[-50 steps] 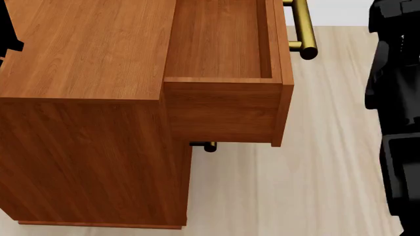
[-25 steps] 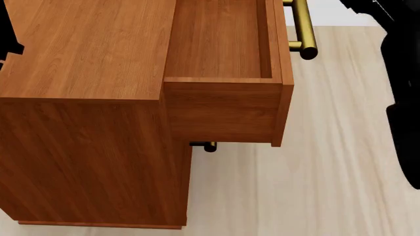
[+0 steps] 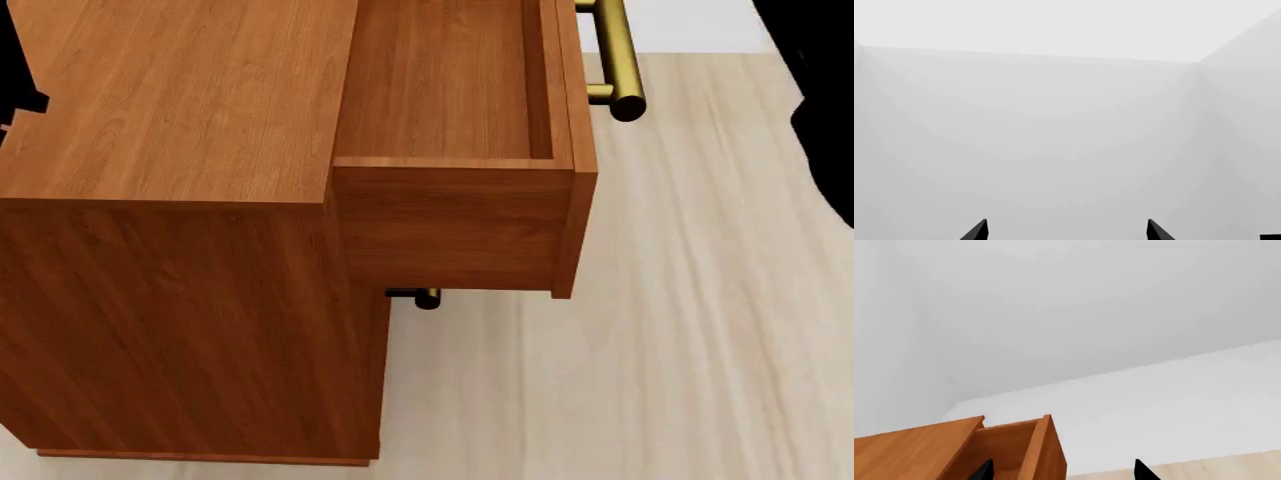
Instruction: Close the bottom drawer of the cabinet and open the top drawer.
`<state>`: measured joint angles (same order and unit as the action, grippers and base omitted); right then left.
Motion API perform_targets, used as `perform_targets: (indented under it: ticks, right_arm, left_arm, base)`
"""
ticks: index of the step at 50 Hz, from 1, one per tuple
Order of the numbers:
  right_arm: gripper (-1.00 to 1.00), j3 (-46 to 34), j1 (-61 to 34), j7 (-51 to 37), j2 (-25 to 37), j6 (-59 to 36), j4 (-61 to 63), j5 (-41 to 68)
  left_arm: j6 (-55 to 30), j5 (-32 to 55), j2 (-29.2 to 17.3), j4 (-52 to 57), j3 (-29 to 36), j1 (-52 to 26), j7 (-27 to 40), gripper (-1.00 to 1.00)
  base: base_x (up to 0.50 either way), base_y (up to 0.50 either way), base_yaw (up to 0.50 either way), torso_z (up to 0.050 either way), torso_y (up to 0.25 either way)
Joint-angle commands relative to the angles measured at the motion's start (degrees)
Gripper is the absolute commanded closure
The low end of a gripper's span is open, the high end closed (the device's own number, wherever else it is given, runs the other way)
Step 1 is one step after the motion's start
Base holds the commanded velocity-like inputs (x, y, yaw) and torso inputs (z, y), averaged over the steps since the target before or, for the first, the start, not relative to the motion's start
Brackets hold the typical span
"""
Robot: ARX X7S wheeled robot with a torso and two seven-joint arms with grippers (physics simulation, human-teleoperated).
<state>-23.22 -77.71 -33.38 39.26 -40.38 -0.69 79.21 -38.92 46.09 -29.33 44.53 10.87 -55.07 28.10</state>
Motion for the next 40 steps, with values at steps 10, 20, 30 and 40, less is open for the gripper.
perform_targets:
  ticks: [10, 20, 30, 40]
  right_arm:
    - [-1.00, -16.1, -22.5, 16.4, -3.5, -15.7, -13.1, -10.6]
    - [-1.00, -25.3, -33.5, 27.8, -7.8, -19.1, -20.8, -18.4]
    - [-1.00, -33.2, -39.4, 37.4, -12.7, -19.6, -26.8, -24.4]
    - [-1.00, -39.5, -42.2, 44.3, -17.6, -18.7, -33.1, -29.3]
  left_arm:
    - [0.9, -0.8, -0.1, -0.5, 0.7, 0.4, -0.4, -1.00]
    - [1.6, -0.9, 0.0, -0.8, 0.7, 0.8, -0.5, -1.00]
    - [2.1, -0.7, -0.3, -0.8, 0.4, 1.2, -0.5, -1.00]
    - [3.4, -1.4, -0.4, -1.4, 0.4, 2.4, -1.1, -1.00]
  base:
    - [0.00, 0.00, 0.00, 0.000, 0.000]
    - [0.00, 0.00, 0.00, 0.000, 0.000]
    - [0.00, 0.00, 0.00, 0.000, 0.000]
    - [0.00, 0.00, 0.00, 0.000, 0.000]
